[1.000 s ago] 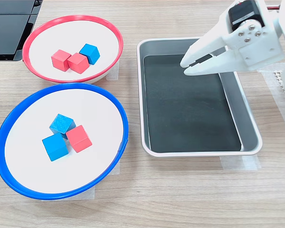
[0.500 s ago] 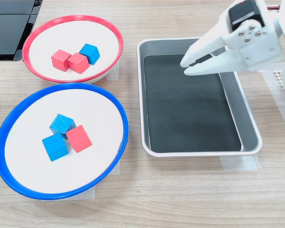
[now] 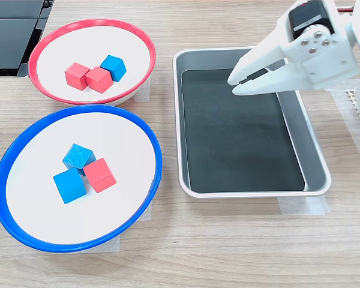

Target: Relocate any misplaced blocks to their matching dishes.

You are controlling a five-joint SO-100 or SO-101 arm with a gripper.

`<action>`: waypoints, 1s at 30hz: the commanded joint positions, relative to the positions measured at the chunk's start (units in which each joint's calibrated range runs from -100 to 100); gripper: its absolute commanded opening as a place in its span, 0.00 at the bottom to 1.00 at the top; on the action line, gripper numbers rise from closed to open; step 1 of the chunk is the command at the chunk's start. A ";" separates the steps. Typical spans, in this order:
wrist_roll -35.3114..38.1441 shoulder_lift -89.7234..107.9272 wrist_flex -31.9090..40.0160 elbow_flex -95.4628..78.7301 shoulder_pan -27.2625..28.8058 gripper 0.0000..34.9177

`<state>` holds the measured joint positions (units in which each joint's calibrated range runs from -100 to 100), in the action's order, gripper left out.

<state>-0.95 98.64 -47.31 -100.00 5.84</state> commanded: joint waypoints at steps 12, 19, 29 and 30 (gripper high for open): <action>0.54 0.34 -0.11 0.00 -0.81 0.01; 3.96 -13.05 -1.27 15.02 -5.04 0.01; 13.48 -53.48 -1.85 55.26 -11.63 0.01; 14.70 -56.80 -1.60 58.26 -11.91 0.01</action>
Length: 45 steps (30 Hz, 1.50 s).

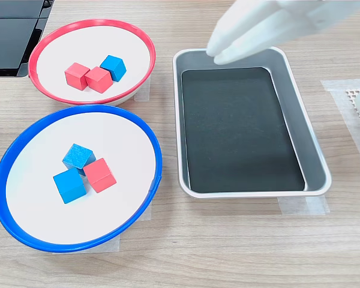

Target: Relocate any misplaced blocks to their matching dishes.

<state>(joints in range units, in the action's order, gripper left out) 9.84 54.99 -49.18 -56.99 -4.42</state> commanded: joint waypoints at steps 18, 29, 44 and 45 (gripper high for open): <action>19.34 -50.34 -0.55 49.02 -0.89 0.01; 32.97 -68.08 -13.51 73.05 -0.89 0.01; 49.18 -75.16 -14.50 75.06 -5.32 0.04; 49.47 -75.58 -14.99 75.42 -5.69 0.07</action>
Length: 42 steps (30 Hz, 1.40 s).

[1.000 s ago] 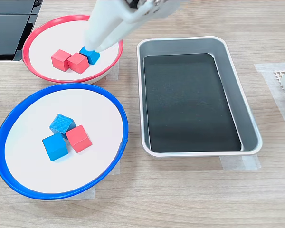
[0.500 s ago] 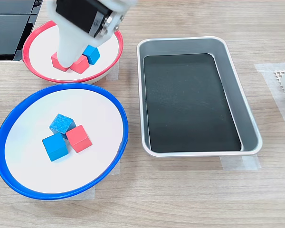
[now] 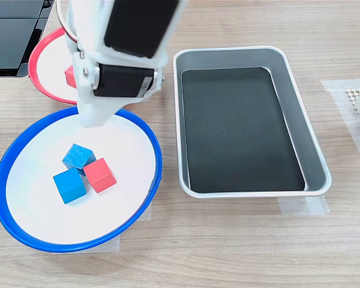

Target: Relocate any misplaced blocks to their matching dishes.

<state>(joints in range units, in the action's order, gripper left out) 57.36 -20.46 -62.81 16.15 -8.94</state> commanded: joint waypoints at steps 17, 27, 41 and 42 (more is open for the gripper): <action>3.81 -6.02 -6.16 5.38 -2.59 0.60; 4.98 -11.82 -4.01 11.20 -0.33 0.59; 5.13 -17.45 -1.95 15.39 -0.90 0.54; 5.08 -17.96 -1.62 15.94 -1.09 0.53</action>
<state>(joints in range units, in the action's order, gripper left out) 62.39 -38.53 -65.42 29.13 -9.47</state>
